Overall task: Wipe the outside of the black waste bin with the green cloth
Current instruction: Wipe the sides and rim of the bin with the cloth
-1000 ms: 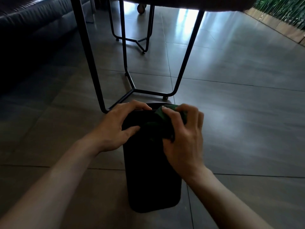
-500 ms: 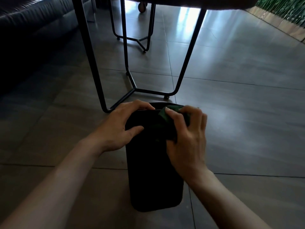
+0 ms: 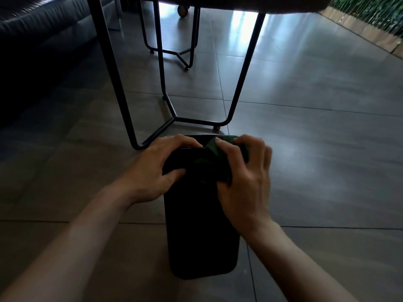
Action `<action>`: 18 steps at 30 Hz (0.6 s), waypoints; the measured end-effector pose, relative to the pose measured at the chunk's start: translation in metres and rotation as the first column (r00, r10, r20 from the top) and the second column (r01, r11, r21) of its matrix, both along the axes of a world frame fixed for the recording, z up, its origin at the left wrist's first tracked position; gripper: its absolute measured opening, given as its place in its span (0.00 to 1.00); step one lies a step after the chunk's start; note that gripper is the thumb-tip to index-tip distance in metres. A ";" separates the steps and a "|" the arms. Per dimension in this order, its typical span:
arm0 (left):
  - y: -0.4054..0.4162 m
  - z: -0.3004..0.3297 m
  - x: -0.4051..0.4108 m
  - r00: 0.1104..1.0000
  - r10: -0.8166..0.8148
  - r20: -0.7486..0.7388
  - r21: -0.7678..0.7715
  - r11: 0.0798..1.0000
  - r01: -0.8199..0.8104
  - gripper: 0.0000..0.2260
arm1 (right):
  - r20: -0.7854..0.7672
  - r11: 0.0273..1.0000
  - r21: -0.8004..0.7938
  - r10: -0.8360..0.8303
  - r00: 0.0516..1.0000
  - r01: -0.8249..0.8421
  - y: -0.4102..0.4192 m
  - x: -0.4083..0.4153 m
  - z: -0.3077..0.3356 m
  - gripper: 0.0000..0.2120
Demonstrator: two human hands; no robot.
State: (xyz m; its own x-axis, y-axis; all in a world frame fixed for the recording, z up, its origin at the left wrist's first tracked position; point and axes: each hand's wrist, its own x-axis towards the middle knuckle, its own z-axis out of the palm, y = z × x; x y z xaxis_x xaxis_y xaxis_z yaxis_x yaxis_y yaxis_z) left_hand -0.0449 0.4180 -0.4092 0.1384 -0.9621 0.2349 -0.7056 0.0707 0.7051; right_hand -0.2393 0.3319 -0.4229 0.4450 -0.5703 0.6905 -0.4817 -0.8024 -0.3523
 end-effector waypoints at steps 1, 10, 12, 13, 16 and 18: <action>0.001 0.000 0.000 1.000 -0.003 0.004 -0.008 1.000 0.003 0.23 | -0.021 1.000 -0.013 0.006 1.000 -0.007 0.001 -0.001 -0.002 0.19; 0.010 0.007 -0.001 0.998 -0.024 -0.054 0.053 0.998 0.027 0.26 | -0.116 0.859 0.508 0.000 0.993 0.059 0.037 -0.119 -0.081 0.24; 0.018 0.010 0.002 0.995 -0.047 -0.086 0.076 0.996 0.054 0.26 | 0.091 0.535 0.841 -0.292 0.952 0.084 0.002 -0.133 -0.070 0.14; 0.023 0.012 0.003 0.993 -0.059 -0.103 0.085 0.994 0.067 0.26 | 0.119 0.405 0.912 -0.394 0.911 0.057 -0.018 -0.139 -0.064 0.11; 0.036 0.016 0.012 0.992 -0.043 -0.117 0.068 0.996 0.051 0.25 | 0.123 0.261 0.965 -0.473 0.873 0.005 -0.064 -0.144 -0.045 0.14; 0.043 0.016 0.019 0.996 0.026 -0.083 0.041 0.999 -0.023 0.23 | 0.114 0.244 0.970 -0.460 0.881 0.002 -0.077 -0.136 -0.036 0.15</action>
